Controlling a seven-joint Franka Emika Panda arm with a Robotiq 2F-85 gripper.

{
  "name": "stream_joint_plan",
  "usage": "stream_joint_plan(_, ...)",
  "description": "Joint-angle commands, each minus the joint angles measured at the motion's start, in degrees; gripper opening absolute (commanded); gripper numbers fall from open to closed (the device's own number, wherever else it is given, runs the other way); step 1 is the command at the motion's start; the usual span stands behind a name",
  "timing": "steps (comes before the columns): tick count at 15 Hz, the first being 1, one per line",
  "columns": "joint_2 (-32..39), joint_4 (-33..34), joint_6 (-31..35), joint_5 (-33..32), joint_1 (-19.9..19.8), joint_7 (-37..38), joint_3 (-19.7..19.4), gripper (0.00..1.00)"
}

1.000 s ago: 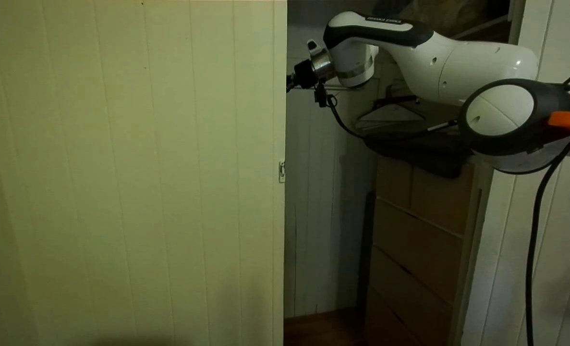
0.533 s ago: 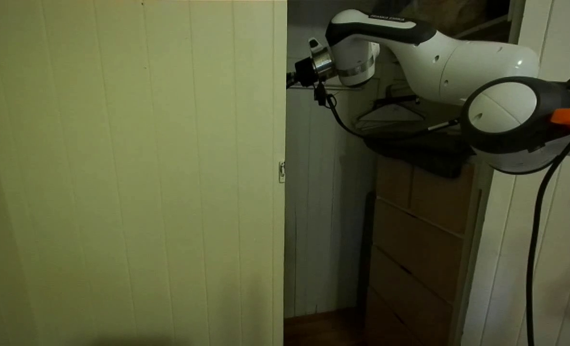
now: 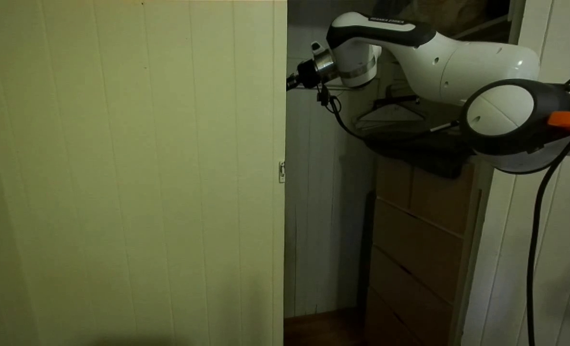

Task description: Move one blue hanger to the right side of the rail.

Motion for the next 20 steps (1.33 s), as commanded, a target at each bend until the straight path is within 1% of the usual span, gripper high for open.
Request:
stream_joint_plan(1, -0.16, 0.62, -2.13, -2.29, 0.24, 2.44, -1.46, 0.02)
stream_joint_plan(4, -0.54, 0.20, -5.38, -4.58, 0.17, 2.20, -3.11, 0.02)
stream_joint_plan(6, -0.39, 0.43, -5.81, -5.38, 0.26, 1.86, -3.73, 0.02)
stream_joint_plan(7, 3.78, 8.24, -8.97, -6.94, 1.79, 3.24, -4.20, 0.02)
stream_joint_plan(8, 4.00, 8.76, -9.41, -7.17, 1.84, 2.83, -4.30, 0.02)
stream_joint_plan(9, 0.97, 3.21, -7.25, -6.32, 0.41, 0.27, -3.26, 0.02)
stream_joint_plan(10, 0.46, 2.39, -6.52, -5.98, 0.07, -0.51, -2.79, 0.02)
stream_joint_plan(16, 0.27, 2.47, -4.73, -5.32, 0.28, -3.87, -1.88, 0.02)
stream_joint_plan(20, 0.35, 2.48, -1.57, -4.04, 0.25, -7.32, 0.28, 0.02)
